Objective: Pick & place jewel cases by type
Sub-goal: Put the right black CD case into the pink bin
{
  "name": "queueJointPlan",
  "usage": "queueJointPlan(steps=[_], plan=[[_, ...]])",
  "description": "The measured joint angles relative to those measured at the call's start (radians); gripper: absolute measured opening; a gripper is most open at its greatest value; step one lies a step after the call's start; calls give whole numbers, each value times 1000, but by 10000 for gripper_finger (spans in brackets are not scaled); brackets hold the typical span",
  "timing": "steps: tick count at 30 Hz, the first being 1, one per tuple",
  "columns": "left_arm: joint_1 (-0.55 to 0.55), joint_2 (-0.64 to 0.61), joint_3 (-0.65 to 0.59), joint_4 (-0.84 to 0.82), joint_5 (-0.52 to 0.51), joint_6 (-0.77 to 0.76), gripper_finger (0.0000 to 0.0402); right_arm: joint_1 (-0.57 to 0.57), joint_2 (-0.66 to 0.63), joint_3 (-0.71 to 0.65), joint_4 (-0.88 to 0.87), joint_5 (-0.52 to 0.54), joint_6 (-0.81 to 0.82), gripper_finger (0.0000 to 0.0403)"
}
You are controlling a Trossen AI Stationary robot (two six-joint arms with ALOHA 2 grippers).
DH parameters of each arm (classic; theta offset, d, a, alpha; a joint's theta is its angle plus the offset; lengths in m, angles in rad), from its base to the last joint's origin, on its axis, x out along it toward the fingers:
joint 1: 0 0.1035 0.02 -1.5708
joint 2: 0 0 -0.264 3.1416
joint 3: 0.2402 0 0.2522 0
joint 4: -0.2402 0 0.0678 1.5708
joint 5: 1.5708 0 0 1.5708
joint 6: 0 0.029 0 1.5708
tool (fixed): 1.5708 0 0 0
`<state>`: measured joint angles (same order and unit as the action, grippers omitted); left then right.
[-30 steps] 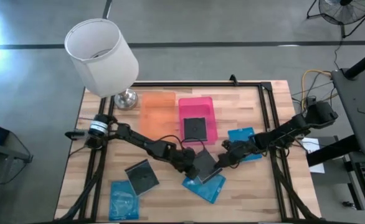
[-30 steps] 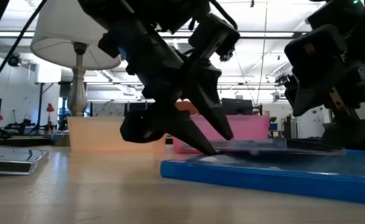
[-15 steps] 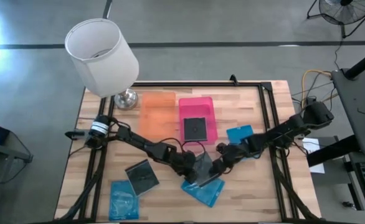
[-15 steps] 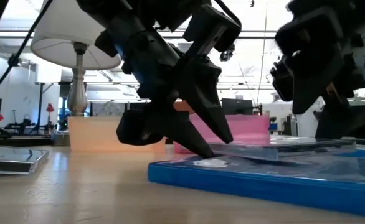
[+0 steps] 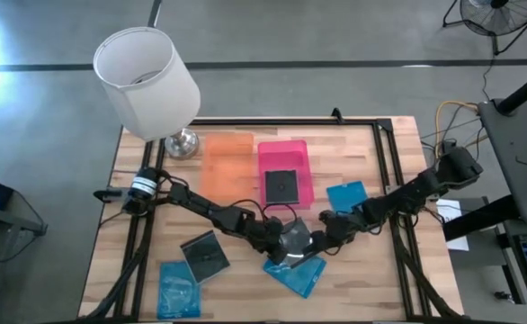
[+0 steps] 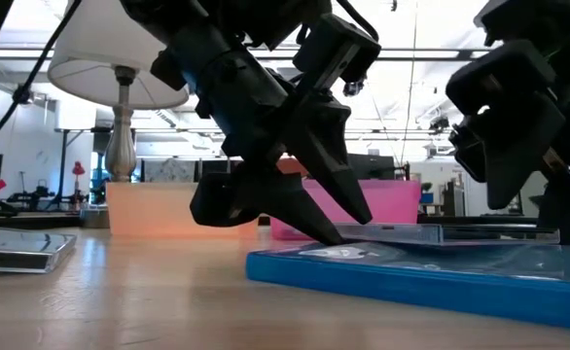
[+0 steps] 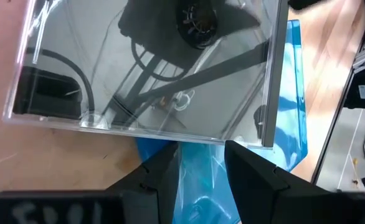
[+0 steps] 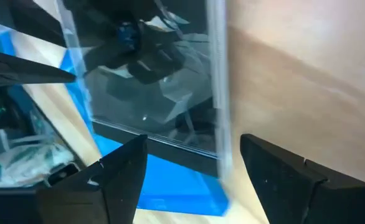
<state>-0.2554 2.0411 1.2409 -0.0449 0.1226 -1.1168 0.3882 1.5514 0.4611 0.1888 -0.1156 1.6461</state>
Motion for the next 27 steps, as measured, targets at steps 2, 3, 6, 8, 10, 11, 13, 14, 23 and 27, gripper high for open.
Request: queueJointPlan(steps=[2, 3, 6, 8, 10, 11, 13, 14, 23, 27], plan=[[-1, 0, 0, 1, 1, 2, 117, 7, 13, 1, 11, 15, 12, 260], [-1, 0, -1, 1, 1, 3, 117, 8, 23, 2, 17, 17, 15, 260], [-2, 0, -1, 4, 2, 4, 117, 10, 51, 3, 54, 21, 15, 260], [-2, 0, -3, 10, 3, 8, 117, 7, 58, 7, 76, 45, 9, 260], [-2, 0, -4, 22, 4, 8, 117, 5, 47, 18, 66, 76, -15, 260], [-2, 0, -4, 25, 4, 8, 117, 7, 35, 23, 61, 100, -28, 257], [-2, 0, -4, 27, 2, 8, 117, 7, 5, 31, 62, 161, -66, 248], [-3, 0, -4, 27, -3, 8, 117, 4, -5, 33, 57, 191, -86, 241], [-18, 0, -4, 30, -38, 24, 117, -10, -37, 55, 45, 224, -166, 137], [-35, -4, -3, 29, -55, 21, 117, 12, -66, 72, 50, 210, -189, 76]])
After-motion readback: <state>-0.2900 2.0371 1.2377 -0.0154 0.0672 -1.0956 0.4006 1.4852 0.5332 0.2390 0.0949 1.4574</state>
